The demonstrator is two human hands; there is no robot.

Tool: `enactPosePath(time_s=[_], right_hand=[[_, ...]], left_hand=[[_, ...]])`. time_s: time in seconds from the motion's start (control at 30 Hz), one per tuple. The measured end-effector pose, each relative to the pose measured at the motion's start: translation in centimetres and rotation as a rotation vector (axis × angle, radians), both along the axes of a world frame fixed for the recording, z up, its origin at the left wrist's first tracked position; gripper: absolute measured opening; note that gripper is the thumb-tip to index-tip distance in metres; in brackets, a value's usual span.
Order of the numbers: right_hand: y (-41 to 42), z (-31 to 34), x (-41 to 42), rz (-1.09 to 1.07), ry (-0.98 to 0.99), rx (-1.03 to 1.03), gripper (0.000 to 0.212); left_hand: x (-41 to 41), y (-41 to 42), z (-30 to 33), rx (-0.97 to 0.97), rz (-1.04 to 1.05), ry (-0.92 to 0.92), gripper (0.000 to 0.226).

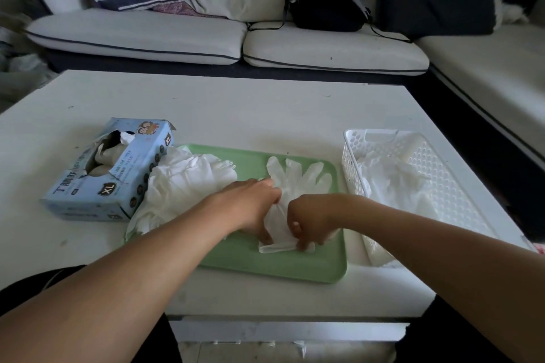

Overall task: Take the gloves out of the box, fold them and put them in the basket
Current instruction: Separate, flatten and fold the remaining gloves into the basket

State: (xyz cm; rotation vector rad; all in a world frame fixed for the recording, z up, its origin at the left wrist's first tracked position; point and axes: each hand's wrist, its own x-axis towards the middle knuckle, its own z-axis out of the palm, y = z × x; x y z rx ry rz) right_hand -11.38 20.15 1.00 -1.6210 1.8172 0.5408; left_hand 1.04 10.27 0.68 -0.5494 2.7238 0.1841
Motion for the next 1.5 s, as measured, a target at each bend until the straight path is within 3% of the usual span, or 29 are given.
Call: enactPosePath(time_s=[0.13,0.2,0.3,0.37,0.53,0.73,0.83,0.97,1.17,1.33,1.5], right_hand=[[0.1,2.2,-0.8,-0.172,-0.311,0.145,0.016],[-0.5,2.7,-2.1,-0.253,-0.354,0.013,0.023],[-1.9,2.3,-4.8,-0.317,-0.107,-0.464,0.023],[-2.6,1.6,-6.0,-0.299,0.114,-0.640,0.016],[-3.3,0.2,-6.3,-0.289,0.150,-0.461,0.033],[-3.4,-0.1,-6.4,-0.347,0.128,-0.530,0.038],[-3.3,-0.5,-6.0,-0.304,0.064,-0.545,0.034],[-3.2,-0.8,-5.6,-0.288,0.103,-0.495,0.055],[-3.9,-1.0,-5.3,-0.283,0.065,-0.430,0.058],[-4.3,-1.2,-6.0,-0.279,-0.014,-0.420,0.066],[-4.1,0.5,-7.5,-0.366,0.126,-0.682,0.037]], left_hand=[[-0.2,0.2,0.4,0.033,0.012,-0.079,0.074],[-0.2,0.0,0.7,0.048,0.028,-0.079,0.073],[-0.3,-0.2,1.0,0.059,0.037,-0.001,0.070],[-0.4,-0.3,1.0,0.057,0.030,0.047,0.068],[-0.2,0.1,0.1,0.028,-0.030,-0.032,0.087],[-0.2,0.0,-0.3,0.023,-0.040,-0.038,0.097],[-0.3,0.2,-0.3,0.022,-0.035,-0.037,0.099],[-0.1,0.3,-0.3,0.033,-0.021,-0.048,0.100],[-0.1,0.4,0.0,0.012,0.005,-0.060,0.091],[-0.3,0.6,-0.3,0.021,0.012,-0.068,0.097],[-0.3,0.6,-0.5,-0.002,0.000,-0.069,0.102]])
